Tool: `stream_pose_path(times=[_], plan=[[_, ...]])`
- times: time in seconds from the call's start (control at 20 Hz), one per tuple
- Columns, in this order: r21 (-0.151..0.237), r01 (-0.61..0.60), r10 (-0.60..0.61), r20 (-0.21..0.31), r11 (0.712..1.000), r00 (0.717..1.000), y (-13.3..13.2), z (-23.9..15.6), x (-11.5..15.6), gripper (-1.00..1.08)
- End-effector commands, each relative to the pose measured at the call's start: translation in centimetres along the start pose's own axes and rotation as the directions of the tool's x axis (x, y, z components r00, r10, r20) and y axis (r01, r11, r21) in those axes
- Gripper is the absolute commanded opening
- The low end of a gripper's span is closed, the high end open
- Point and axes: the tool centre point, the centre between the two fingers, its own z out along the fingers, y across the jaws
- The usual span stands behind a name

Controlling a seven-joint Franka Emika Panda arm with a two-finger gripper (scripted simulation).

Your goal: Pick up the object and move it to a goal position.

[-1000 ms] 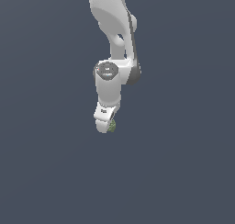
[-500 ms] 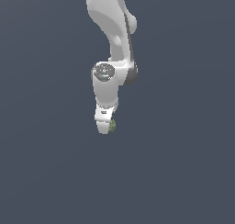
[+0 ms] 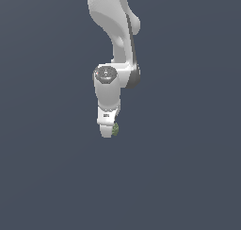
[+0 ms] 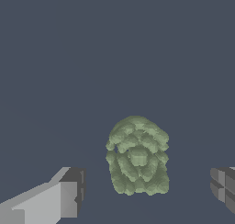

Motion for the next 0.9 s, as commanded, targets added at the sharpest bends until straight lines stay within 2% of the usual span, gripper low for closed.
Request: stream_pose_path(times=[0.0,0.45,0.7,0.75,0.85], plan=[[0.0,0.0,0.0,0.0,1.0,1.0,0.0,0.3,0.0,1.0],[0.0,0.005,-0.005,0.0,1.0,1.0,-0.1,4.2,0.0,1.0],[0.0,0.005,-0.005,0.0,1.0,1.0,0.0,5.0,0.0,1.0],[0.0,0.005,-0.005,0.0,1.0,1.0,0.0,5.0,0.0,-1.0],[0.0,0.005,-0.005,0.0,1.0,1.0,0.0,5.0,0.0,-1.0]])
